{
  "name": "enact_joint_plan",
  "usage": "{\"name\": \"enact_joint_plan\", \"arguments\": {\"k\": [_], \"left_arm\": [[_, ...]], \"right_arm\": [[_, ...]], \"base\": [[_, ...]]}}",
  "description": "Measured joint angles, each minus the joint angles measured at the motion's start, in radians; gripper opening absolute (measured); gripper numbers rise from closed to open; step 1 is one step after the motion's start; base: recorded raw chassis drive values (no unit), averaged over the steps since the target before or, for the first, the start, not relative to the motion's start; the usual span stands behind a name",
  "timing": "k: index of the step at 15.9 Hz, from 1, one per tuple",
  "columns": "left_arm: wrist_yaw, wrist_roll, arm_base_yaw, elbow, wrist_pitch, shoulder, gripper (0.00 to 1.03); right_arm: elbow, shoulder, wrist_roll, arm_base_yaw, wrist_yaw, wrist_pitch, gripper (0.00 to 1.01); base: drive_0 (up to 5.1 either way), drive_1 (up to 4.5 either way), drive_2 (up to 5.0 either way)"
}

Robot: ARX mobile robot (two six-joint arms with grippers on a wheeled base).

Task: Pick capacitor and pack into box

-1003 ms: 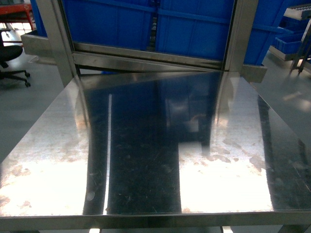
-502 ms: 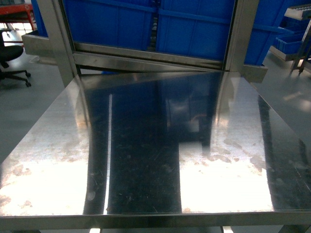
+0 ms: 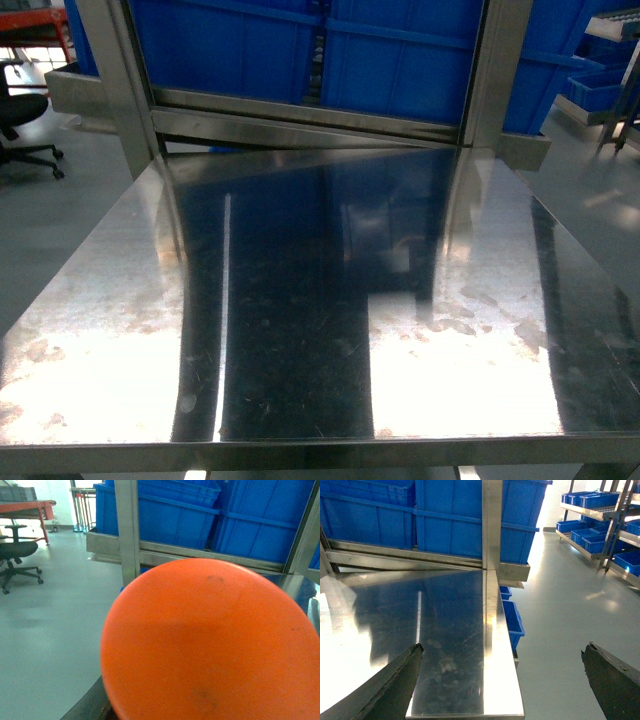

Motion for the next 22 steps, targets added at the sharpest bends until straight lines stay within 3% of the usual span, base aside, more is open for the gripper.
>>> {"name": "enact_joint_plan", "arguments": {"k": [22], "left_arm": [[0.0, 0.001, 0.0, 0.0, -0.001, 0.0, 0.44]], "right_arm": [[0.0, 0.0, 0.0, 0.0, 0.0, 0.0, 0.98]], "base": [[0.0, 0.0, 0.0]]}}
